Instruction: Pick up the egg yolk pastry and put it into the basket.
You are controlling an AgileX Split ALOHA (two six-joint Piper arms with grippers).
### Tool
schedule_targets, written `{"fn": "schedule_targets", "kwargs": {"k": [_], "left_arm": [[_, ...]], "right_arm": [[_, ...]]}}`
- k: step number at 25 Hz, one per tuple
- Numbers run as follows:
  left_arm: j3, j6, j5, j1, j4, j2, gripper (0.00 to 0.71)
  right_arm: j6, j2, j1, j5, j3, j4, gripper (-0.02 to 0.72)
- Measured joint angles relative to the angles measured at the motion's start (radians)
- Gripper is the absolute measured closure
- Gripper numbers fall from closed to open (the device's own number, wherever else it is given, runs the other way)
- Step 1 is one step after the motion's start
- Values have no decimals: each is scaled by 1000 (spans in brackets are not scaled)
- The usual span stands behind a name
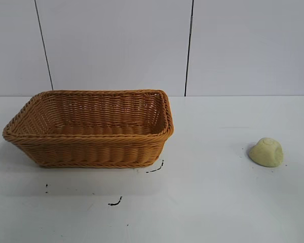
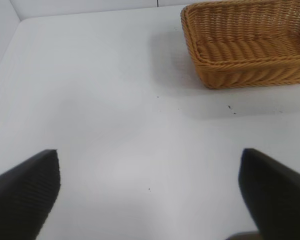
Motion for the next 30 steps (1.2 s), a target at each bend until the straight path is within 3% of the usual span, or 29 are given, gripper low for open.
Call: {"fn": "schedule_targets", "kwargs": {"k": [11,15,23,30], "left_arm": [[0,0,0,0,0,0,14],[0,0,0,0,0,0,14],[0,0,0,0,0,0,14],[0,0,0,0,0,0,14]], "right_arm": [[0,0,0,0,0,-1,71],[0,51,0,11,-39,-1,34],[0,499,0,38,-276,-1,9],[-45,980,0,38,-511,-1,8]]}}
